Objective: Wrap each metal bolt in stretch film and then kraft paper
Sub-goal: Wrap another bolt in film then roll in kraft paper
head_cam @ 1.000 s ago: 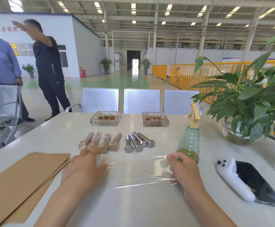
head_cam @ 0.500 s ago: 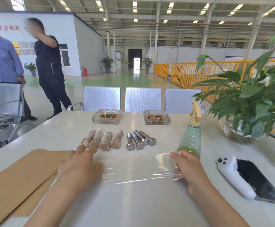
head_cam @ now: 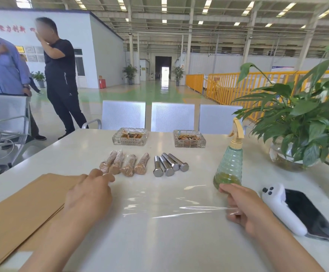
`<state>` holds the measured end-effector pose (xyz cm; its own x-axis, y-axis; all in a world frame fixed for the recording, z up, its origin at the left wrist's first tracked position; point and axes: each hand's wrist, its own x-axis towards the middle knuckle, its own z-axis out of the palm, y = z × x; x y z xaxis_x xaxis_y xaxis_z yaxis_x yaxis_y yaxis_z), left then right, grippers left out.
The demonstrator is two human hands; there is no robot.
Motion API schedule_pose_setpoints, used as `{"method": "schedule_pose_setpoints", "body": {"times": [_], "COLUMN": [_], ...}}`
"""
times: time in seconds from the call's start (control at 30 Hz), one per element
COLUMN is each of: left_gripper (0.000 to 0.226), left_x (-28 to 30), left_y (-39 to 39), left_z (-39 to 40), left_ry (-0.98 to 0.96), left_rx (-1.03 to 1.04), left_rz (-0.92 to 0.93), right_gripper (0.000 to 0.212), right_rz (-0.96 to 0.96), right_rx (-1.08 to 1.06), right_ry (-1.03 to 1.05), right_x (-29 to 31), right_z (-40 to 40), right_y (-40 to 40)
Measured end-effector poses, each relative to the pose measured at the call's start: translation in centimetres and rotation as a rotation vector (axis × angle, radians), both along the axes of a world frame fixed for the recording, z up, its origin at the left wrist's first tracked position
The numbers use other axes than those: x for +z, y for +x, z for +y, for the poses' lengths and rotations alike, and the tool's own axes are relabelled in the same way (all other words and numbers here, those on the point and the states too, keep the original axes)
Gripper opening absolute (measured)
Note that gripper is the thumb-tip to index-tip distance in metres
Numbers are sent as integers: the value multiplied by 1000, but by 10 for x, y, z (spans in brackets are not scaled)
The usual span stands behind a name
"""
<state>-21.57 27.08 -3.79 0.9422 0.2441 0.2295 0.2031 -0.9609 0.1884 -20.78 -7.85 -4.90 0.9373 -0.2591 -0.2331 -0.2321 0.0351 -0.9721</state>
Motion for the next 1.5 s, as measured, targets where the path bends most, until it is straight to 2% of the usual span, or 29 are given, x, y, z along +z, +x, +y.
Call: {"method": "schedule_pose_setpoints", "body": {"times": [0.07, 0.3, 0.63, 0.7, 0.8, 0.83, 0.97, 1.03, 1.07, 1.17, 1.2, 1.3, 1.43, 1.5], "left_gripper": [40, 51, 78, 78, 78, 78, 81, 83, 84, 86, 86, 86, 85, 84], "left_x": [-3, 0, 1, 1, -1, -2, -2, -2, -3, -4, -4, -5, -3, -3], "left_y": [-3, -10, -11, -11, -10, -10, -9, -8, -8, -6, -6, -5, -6, -6], "left_z": [0, 9, 13, 13, 13, 13, 16, 18, 18, 20, 20, 19, 18, 16], "left_ry": [12, -18, -28, -32, -25, -24, -27, -23, -24, -36, -37, -22, -14, -20], "left_rx": [-14, -38, -2, 3, 4, 3, 8, 12, 12, 15, 17, 22, 22, 17], "left_rz": [15, 60, 155, 152, 146, 149, 155, 156, 160, 170, 172, 172, 176, 175], "right_gripper": [7, 15, 25, 27, 23, 22, 24, 28, 30, 24, 21, 19, 15, 16], "right_rz": [8, -3, 34, -11, -91, -93, -59, 7, 30, 116, 129, 111, 165, 144], "right_rx": [-3, -15, -41, -69, -166, -186, -203, -129, -57, 97, 112, 128, 87, 44], "right_ry": [-2, -74, -37, -198, -767, -889, -1105, -1004, -860, -196, -71, 13, 235, 207], "right_x": [0, -2, 1, -2, -6, -6, -16, -14, -10, 2, 2, -1, 3, 2], "right_z": [-6, -14, -17, -18, -17, -16, -9, -18, -25, -44, -46, -45, -44, -44], "right_y": [-2, -7, -8, -10, -17, -18, -18, -14, -11, -7, -7, -10, -10, -10]}}
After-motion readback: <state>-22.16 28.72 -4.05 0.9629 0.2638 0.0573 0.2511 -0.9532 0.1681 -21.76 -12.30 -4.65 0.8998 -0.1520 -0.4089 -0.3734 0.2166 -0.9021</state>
